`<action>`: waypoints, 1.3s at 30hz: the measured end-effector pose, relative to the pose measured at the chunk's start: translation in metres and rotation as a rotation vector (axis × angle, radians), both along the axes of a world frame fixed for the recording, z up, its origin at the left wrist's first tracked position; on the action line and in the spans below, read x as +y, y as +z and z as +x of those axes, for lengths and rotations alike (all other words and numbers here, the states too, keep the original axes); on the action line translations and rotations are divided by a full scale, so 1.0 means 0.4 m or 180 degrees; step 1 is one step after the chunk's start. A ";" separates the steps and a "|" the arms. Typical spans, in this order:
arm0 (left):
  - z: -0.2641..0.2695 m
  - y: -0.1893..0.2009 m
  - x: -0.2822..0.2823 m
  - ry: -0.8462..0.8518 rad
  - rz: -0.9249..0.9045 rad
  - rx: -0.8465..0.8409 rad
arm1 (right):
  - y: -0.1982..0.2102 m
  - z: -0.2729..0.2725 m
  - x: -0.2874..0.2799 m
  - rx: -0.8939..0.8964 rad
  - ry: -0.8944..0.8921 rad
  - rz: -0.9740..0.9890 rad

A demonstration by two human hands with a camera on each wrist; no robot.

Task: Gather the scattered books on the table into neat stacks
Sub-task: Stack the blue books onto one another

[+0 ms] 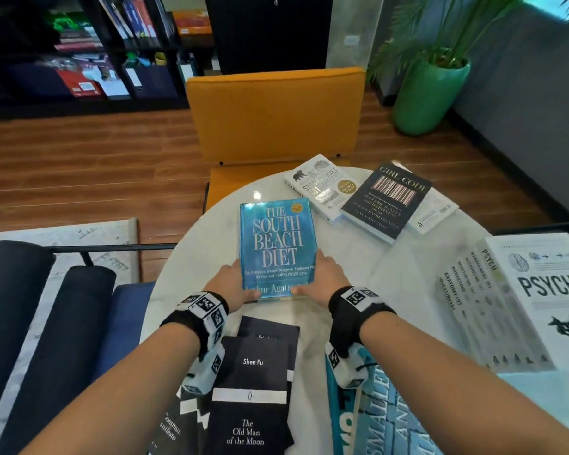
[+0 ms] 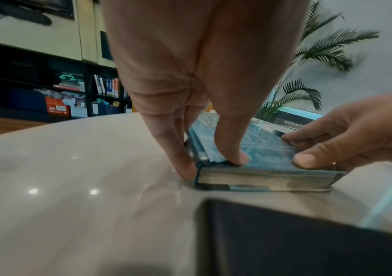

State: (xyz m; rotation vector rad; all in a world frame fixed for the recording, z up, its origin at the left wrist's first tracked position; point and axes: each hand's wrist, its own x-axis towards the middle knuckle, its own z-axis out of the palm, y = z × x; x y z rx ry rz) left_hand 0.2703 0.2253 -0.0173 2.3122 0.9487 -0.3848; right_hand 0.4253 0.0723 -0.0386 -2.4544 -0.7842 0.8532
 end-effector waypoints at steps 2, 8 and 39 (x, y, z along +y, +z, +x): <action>-0.001 0.006 -0.015 0.0020 0.0017 -0.0025 | 0.003 -0.001 -0.010 0.0018 0.0009 -0.0007; -0.013 0.022 -0.050 0.0087 -0.0010 -0.0151 | 0.032 -0.009 -0.033 0.0150 0.0111 -0.0025; -0.143 -0.005 -0.715 0.0730 -0.0145 0.0109 | 0.063 -0.057 -0.751 0.0142 -0.0649 -0.0618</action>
